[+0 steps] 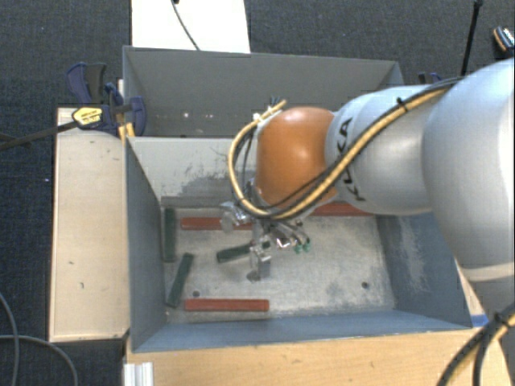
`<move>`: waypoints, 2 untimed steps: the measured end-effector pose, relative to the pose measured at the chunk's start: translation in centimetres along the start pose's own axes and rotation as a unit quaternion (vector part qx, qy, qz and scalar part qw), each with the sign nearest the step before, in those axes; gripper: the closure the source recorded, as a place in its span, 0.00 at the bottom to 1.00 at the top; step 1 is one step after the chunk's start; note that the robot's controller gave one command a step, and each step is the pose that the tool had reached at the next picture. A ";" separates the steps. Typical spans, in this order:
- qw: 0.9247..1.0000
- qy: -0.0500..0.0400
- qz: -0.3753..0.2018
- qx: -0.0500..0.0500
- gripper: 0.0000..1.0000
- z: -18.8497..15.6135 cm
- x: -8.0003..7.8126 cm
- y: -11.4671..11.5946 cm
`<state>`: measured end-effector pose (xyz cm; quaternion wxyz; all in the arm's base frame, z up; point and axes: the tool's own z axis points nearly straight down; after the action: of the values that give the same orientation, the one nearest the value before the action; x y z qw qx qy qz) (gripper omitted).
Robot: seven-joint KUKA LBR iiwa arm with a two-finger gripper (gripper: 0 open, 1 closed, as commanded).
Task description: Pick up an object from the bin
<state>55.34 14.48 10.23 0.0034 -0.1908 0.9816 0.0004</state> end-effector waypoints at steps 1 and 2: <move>1.000 0.000 0.010 0.000 0.00 0.2 0.1 -1.1; 1.000 0.004 0.019 -0.001 0.00 3.4 -0.4 -0.4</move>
Offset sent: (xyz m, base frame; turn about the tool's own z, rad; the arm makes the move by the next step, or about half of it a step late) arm 0.0025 -0.0102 -0.0023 0.0135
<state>55.86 14.28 6.87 -0.0004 -0.1722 0.9851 0.0007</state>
